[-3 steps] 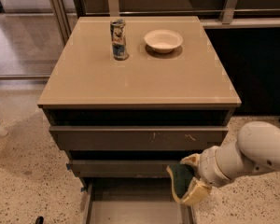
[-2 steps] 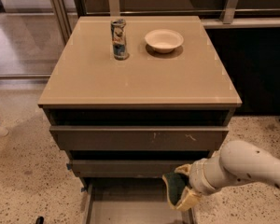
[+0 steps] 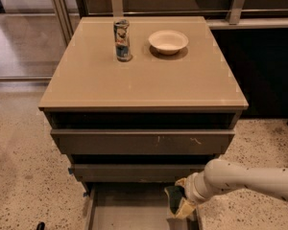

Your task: Place sponge into bottom drawer

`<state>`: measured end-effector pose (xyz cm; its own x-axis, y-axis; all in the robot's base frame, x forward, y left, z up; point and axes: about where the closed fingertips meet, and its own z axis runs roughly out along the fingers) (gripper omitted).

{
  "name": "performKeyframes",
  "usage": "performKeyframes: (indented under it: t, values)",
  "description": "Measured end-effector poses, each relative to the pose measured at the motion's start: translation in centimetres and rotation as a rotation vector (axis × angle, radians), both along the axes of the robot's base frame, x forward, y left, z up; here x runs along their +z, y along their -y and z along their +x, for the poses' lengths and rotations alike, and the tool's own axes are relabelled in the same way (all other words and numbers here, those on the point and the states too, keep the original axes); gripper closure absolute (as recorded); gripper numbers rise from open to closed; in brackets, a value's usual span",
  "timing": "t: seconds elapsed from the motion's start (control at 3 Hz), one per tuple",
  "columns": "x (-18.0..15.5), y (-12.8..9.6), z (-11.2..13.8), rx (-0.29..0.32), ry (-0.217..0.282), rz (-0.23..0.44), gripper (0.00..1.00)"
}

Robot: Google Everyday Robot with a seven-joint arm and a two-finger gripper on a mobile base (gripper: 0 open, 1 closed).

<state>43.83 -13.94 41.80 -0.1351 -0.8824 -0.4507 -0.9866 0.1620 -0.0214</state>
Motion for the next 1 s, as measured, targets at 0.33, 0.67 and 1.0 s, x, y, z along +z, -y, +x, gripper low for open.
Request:
performKeyframes:
  t: [0.33, 0.67, 1.0]
  values:
    - [-0.5, -0.1, -0.2, 0.003, -0.008, -0.001, 1.0]
    - [-3.4, 0.0, 0.0, 0.005, 0.01, 0.003, 1.0]
    - [-9.7, -0.6, 0.9, 0.005, 0.051, 0.032, 1.0]
